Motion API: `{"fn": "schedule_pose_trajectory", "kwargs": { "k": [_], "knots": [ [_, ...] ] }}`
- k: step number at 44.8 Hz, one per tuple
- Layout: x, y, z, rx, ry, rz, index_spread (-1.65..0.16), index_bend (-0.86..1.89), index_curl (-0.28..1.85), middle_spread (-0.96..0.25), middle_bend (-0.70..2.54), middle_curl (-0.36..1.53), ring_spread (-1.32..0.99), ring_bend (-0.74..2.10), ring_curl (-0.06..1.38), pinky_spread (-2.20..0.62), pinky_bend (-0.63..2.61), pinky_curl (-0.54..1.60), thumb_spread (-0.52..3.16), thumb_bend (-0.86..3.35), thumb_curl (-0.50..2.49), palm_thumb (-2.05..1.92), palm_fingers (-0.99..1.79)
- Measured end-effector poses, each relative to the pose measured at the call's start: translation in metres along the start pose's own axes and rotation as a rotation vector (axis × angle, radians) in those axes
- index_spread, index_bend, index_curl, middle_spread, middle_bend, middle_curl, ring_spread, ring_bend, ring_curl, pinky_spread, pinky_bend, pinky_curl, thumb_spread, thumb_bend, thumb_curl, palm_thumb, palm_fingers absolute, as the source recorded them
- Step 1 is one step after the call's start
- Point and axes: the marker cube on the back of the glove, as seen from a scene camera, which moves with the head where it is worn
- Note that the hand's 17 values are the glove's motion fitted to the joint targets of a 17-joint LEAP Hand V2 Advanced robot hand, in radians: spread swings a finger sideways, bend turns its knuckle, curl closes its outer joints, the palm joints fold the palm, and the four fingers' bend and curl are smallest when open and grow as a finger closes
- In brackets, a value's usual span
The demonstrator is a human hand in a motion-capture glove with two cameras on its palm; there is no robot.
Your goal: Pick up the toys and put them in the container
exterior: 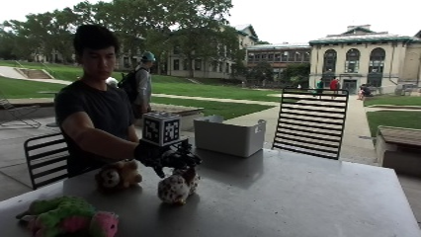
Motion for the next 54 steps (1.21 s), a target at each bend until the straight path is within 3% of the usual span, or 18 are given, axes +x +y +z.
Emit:
{"fn": "schedule_pose_trajectory", "kwargs": {
  "k": [12,23,27,30,32,33,35,46,51,54],
  "knots": [
    [-0.010,-0.002,0.049,-0.116,-0.032,0.067,-0.36,0.27,0.31,-0.04,0.10,0.24,-0.03,0.10,0.08,0.07,1.02,0.42,0.97,-0.03,0.17,-0.02,-0.08],
    [-0.007,-0.003,0.061,-0.102,-0.048,0.128,-0.35,0.74,0.46,-0.04,0.04,0.15,-0.05,0.26,0.09,-0.11,1.26,0.44,1.13,0.13,0.25,0.30,0.21],
    [-0.006,-0.006,0.059,-0.084,-0.033,0.128,-0.31,0.88,0.52,-0.07,0.04,0.11,-0.13,0.47,0.15,-0.22,1.25,0.43,1.18,0.20,0.28,0.43,0.48],
    [-0.006,-0.008,0.056,-0.067,-0.026,0.137,-0.27,0.95,0.53,-0.11,0.20,0.12,-0.24,0.71,0.20,-0.33,1.10,0.36,1.20,0.31,0.34,0.61,0.93],
    [-0.006,-0.008,0.054,-0.057,-0.025,0.140,-0.24,0.95,0.53,-0.14,0.28,0.16,-0.28,0.74,0.23,-0.37,1.02,0.34,1.21,0.36,0.36,0.70,1.05],
    [-0.007,-0.007,0.053,-0.053,-0.025,0.140,-0.23,0.95,0.54,-0.14,0.19,0.13,-0.29,0.74,0.24,-0.37,1.05,0.35,1.21,0.33,0.36,0.67,0.94],
    [-0.011,-0.002,0.052,-0.046,-0.019,0.138,-0.20,0.97,0.57,-0.18,0.42,0.21,-0.33,0.78,0.28,-0.41,0.93,0.33,1.21,0.41,0.40,0.80,1.17],
    [-0.008,0.002,0.031,-0.023,0.055,0.087,-0.14,0.89,0.63,-0.27,0.81,0.37,-0.40,0.98,0.38,-0.48,0.75,0.30,1.32,0.61,0.50,1.01,1.34],
    [-0.022,0.006,0.008,0.020,0.008,0.104,-0.14,0.82,0.64,-0.27,0.98,0.43,-0.41,1.04,0.40,-0.51,0.73,0.30,1.41,0.69,0.54,1.05,1.33],
    [-0.039,0.010,-0.020,0.036,0.004,0.128,-0.15,0.62,0.61,-0.26,1.01,0.45,-0.41,1.11,0.42,-0.50,0.79,0.33,1.19,0.54,0.54,0.93,1.16]
  ]
}}
